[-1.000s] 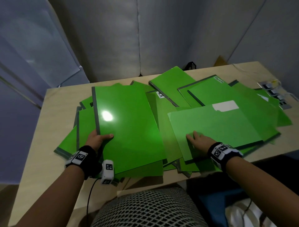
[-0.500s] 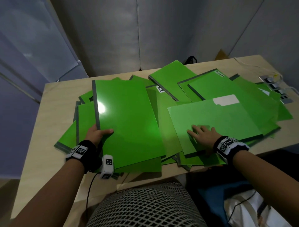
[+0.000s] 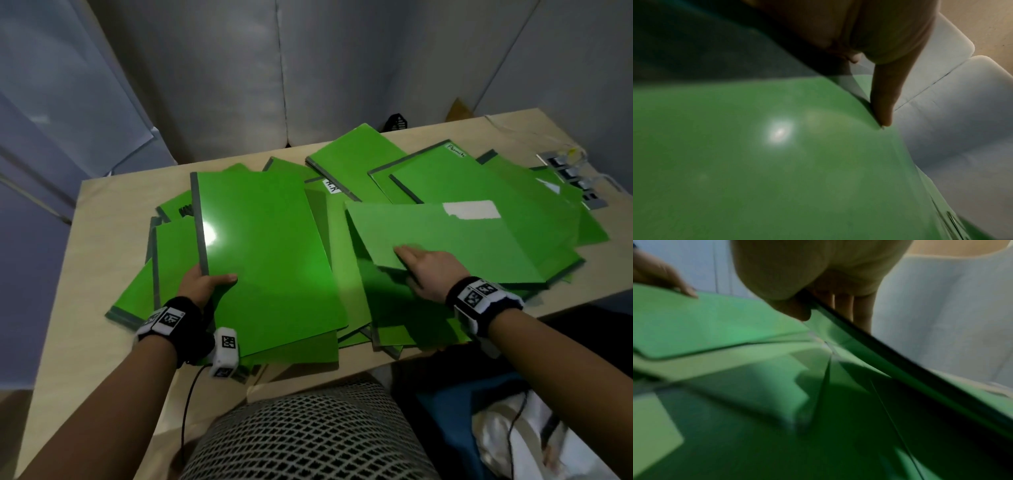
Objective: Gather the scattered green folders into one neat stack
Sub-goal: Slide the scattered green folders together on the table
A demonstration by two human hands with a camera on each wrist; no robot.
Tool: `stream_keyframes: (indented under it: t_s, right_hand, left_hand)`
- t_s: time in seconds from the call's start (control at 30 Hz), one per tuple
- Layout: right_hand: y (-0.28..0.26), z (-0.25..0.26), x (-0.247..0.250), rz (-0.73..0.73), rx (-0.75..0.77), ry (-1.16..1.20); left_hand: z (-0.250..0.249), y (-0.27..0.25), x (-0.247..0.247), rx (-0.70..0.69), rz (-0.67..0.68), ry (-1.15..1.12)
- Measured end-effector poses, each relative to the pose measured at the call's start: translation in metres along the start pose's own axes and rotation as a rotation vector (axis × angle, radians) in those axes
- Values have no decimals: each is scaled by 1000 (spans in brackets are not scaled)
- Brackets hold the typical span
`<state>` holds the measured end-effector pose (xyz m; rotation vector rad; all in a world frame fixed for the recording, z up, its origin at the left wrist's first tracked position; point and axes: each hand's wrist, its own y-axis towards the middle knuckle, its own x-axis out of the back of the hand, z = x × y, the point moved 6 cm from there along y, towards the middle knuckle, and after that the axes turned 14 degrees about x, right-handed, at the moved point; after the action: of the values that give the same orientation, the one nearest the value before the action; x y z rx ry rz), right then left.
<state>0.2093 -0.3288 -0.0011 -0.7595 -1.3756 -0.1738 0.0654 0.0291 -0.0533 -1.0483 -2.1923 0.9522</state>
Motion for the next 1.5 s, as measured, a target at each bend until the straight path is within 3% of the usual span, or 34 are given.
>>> stream_keyframes:
  t_s: [0.07,0.13,0.3,0.4,0.5,0.73,0.9,1.0,1.13,1.23,1.4,1.5]
  right_hand:
    - [20,12,32,-155,-33,20]
    - [52,37,51,-200,-65,80]
    - [125,112,31,-11,-37,296]
    - [135,114,18,-9,0,247]
    - [117,66,12,-87,-99,218]
    - [31,-112,-34,30,-689,249]
    - [0,-181,-58,99,-864,284]
    - [2,-205,-81,161,-839,331]
    - [10,-208,-90,190,-684,324]
    - [15,-198,-80,167,-540,260]
    - [13,-172,-52,261,-500,223]
    - [28,-135,-16,182,-346,121]
  left_hand:
    - [-1,-1,-6,9,-1,6]
    - [2,0,-17,19,17,2]
    - [7,-6,-37,56,-9,6]
    - [4,-9,-37,36,-15,29]
    - [2,-12,-34,38,-28,49]
    - [3,-13,-33,49,-30,-23]
    - [-2,-14,-37,33,-53,-67]
    - [-2,-12,-45,39,-82,-43]
    - [-3,-7,-58,51,-117,-42]
    - [-5,-3,-66,44,-148,-28]
    - [4,4,-71,72,-156,-11]
    - [9,4,-71,90,-163,13]
